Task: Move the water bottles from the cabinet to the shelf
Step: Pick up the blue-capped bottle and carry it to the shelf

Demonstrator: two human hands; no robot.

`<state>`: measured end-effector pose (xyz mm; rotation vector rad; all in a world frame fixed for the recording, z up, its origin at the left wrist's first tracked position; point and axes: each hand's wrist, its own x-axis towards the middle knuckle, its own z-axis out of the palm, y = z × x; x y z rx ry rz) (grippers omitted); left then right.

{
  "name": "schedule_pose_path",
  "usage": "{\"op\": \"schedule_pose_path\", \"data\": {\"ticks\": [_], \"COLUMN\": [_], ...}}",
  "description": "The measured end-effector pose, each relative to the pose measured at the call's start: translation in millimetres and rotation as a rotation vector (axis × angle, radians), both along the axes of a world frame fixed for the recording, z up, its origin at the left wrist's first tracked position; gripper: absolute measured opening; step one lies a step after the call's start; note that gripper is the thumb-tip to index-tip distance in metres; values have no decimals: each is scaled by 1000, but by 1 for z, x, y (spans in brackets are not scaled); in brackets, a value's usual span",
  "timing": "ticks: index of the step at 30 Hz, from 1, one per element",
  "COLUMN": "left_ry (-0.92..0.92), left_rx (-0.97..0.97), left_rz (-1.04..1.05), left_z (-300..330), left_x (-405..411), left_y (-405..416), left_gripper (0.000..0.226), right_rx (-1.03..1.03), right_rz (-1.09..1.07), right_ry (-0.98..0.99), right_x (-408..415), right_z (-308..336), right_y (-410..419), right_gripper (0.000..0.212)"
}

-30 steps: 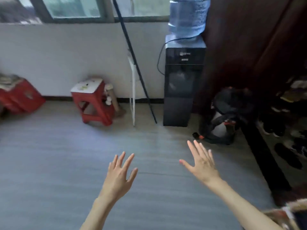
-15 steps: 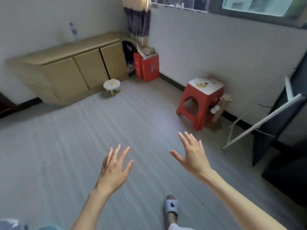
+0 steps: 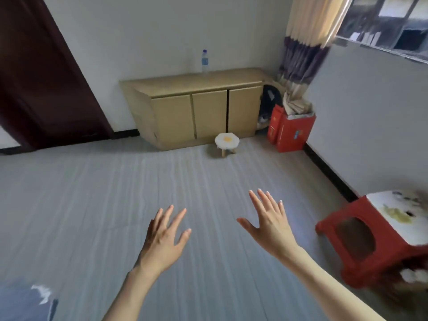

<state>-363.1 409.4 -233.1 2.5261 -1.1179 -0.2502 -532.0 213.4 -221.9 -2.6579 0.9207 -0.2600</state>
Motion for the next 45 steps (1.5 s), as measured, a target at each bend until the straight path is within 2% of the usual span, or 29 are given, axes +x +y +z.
{"op": "schedule_pose_path", "data": {"ticks": [3,7,11,15,18,21,25,30,32,34,36,39,45], "left_ry": [6,10,10,35,65,80,59,66,105,148,157,170,192], "left_rx": [-17,-24,-56,-55,-2,25,21,30,31,34,13,14,154], "left_rz": [75,113,128,113,74,40,48,120,129,108,87,64,12], "left_z": [-6,-14,-10,-3,-2,-2,-5,-10,-5,2,6,2,-48], "left_x": [53,139,241,331,384,431,496,575,605,638,672,720,814], "left_y": [-29,-82,-148,-215,-265,-317,-390,-487,-526,-567,-607,-661,-763], "left_gripper": [88,87,86,66,58,65,88,89,83,63,55,53,53], "right_rx": [-15,-28,-52,-49,-30,-18,-18,-5,-9,-32,-39,-9,113], "right_rz": [68,108,99,88,74,49,57,112,134,149,156,155,69], "right_ry": [3,10,6,-28,-14,21,31,24,31,35,46,79,79], "right_x": [66,158,258,341,388,433,503,600,638,674,706,748,830], "right_z": [-5,-7,0,4,2,-3,-12,-15,-9,-4,0,-2,-28], "right_y": [-43,-106,-178,-240,-285,-336,-412,-519,-562,-601,-636,-681,-763], "right_gripper": [91,78,77,91,86,76,74,75,78,88,93,77,71]}}
